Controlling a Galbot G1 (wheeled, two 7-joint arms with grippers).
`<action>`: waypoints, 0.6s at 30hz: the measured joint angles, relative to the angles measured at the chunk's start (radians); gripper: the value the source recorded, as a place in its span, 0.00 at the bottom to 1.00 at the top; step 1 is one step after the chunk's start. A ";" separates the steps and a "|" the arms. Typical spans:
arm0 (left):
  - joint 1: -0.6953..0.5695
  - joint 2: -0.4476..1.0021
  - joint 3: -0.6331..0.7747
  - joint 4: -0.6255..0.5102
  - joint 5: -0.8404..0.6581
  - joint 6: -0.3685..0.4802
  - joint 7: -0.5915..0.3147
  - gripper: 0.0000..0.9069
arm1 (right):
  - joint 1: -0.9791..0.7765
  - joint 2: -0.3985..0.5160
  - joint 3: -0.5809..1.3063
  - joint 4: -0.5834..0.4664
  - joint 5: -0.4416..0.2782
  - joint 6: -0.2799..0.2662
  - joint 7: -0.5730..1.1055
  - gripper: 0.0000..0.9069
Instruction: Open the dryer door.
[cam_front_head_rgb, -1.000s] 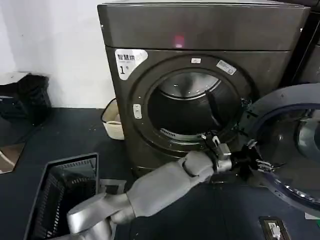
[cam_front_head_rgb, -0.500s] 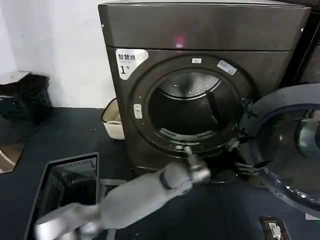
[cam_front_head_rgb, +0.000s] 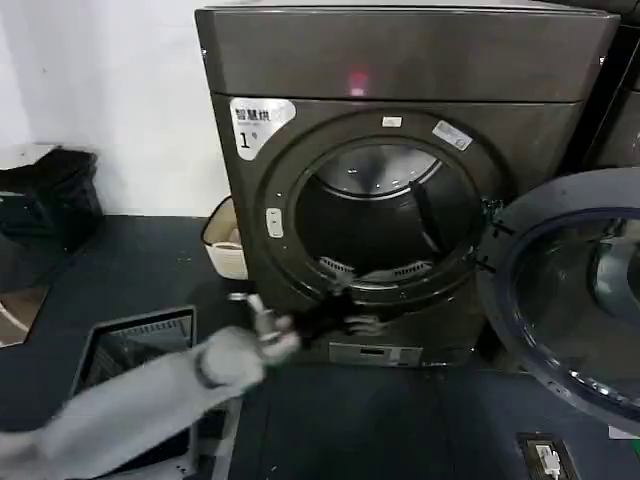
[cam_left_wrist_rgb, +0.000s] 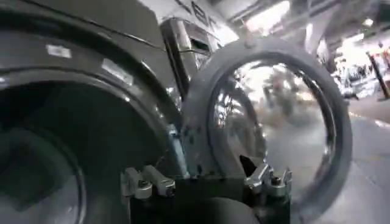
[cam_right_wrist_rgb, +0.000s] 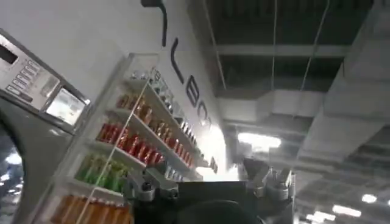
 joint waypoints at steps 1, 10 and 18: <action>0.007 0.036 -0.006 -0.021 -0.004 0.007 0.013 1.00 | 0.002 -0.003 0.004 0.003 -0.001 0.000 0.001 1.00; 0.118 0.333 -0.109 -0.176 -0.086 0.163 0.027 1.00 | 0.031 -0.025 0.014 0.009 -0.080 -0.001 -0.012 1.00; 0.316 0.564 -0.207 -0.238 -0.017 0.356 0.032 1.00 | 0.080 -0.042 -0.010 -0.004 -0.100 -0.007 -0.032 1.00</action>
